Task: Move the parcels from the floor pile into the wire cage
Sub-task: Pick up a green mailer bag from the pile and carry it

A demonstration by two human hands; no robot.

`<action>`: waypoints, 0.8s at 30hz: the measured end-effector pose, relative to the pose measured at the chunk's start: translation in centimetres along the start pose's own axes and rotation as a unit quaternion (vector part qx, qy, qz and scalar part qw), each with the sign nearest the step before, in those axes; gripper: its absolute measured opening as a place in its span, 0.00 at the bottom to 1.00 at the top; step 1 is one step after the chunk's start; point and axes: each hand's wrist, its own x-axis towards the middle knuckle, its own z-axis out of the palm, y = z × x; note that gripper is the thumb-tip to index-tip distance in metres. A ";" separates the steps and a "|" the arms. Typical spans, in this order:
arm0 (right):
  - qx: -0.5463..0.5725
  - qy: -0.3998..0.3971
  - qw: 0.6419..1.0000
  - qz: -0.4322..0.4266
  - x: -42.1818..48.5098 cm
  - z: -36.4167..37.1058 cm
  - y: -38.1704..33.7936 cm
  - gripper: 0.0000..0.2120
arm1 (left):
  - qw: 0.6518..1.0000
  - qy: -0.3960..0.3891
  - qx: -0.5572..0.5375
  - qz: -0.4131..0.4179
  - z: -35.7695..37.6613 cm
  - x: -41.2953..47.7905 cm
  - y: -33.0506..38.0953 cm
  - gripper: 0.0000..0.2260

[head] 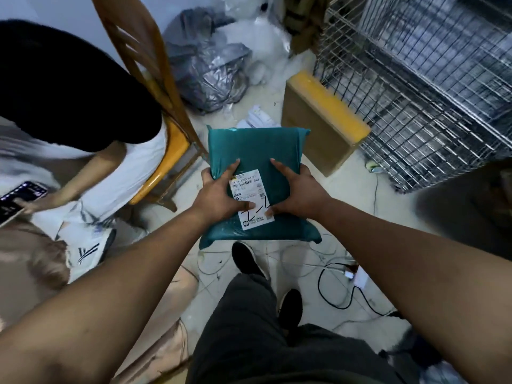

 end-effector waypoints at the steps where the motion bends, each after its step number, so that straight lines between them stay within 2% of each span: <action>1: 0.002 0.002 1.000 0.009 1.1 -0.2 0.3 0.61 | 1.000 -0.012 -0.012 0.001 -0.1 1.5 0.0 0.52; 4: 0.022 0.018 0.999 0.034 4.4 -0.8 0.8 0.61 | 0.998 -0.046 -0.039 0.010 -0.9 6.5 0.5 0.52; 10: 0.055 0.036 0.995 0.074 12.0 -1.8 2.5 0.62 | 0.995 -0.095 -0.009 0.029 -1.9 16.9 0.9 0.52; 17: 0.026 0.012 0.997 0.073 24.2 -4.4 5.4 0.61 | 0.997 -0.080 -0.008 -0.008 -0.6 28.8 0.5 0.53; 24: -0.008 -0.036 0.999 0.033 35.9 -6.3 8.0 0.61 | 0.996 -0.041 -0.023 -0.074 1.5 37.0 -0.5 0.54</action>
